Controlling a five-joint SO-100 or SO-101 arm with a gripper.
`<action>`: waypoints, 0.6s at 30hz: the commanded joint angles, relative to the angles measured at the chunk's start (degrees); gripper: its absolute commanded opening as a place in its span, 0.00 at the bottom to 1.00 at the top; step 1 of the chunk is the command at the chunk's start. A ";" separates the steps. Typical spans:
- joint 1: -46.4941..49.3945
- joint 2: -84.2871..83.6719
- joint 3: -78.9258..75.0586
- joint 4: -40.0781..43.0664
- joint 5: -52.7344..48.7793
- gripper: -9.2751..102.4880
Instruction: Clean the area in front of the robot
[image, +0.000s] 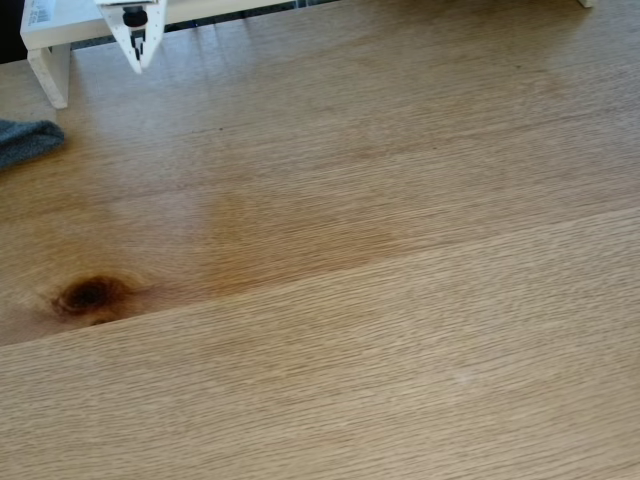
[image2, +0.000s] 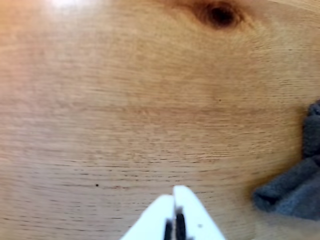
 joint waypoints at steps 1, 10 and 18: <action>-0.53 7.91 4.92 1.14 -0.62 0.08; -1.32 13.71 15.03 6.94 -4.13 0.08; -2.11 13.80 15.73 10.28 -3.52 0.08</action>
